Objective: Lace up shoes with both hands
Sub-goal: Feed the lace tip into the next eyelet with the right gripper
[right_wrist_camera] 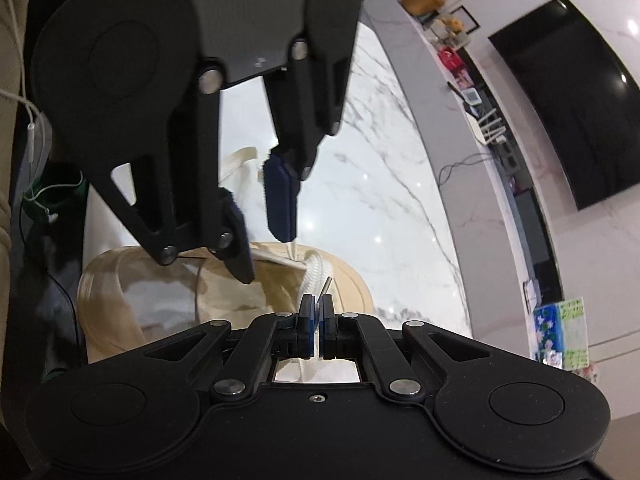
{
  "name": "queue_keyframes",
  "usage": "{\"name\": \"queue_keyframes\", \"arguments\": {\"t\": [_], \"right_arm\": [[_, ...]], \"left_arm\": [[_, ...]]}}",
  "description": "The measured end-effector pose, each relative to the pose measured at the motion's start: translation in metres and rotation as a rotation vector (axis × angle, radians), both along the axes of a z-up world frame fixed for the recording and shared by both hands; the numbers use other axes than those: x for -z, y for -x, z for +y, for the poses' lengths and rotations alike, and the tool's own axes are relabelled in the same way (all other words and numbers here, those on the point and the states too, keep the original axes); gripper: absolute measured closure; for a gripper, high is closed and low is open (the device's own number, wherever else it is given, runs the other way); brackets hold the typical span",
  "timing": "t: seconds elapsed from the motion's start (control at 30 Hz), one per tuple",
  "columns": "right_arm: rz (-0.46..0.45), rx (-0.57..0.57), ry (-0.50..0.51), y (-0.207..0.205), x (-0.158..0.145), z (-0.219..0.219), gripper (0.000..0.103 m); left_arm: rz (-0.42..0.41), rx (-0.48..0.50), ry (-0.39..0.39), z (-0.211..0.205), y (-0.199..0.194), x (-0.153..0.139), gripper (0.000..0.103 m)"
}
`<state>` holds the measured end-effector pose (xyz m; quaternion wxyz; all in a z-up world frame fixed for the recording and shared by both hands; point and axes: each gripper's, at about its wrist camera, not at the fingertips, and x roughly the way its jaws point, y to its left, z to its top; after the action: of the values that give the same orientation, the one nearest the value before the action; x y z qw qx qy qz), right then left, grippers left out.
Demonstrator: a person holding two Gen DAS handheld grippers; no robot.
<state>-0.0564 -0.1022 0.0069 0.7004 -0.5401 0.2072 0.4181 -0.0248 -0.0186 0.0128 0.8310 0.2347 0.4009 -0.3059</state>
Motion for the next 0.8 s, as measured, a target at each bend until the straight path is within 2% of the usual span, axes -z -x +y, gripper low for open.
{"name": "queue_keyframes", "arguments": {"t": [0.8], "right_arm": [[0.015, -0.044, -0.005, -0.0005, 0.004, -0.0034, 0.103]], "left_arm": [[0.043, -0.018, -0.006, 0.0028, -0.0078, 0.0052, 0.08]]}}
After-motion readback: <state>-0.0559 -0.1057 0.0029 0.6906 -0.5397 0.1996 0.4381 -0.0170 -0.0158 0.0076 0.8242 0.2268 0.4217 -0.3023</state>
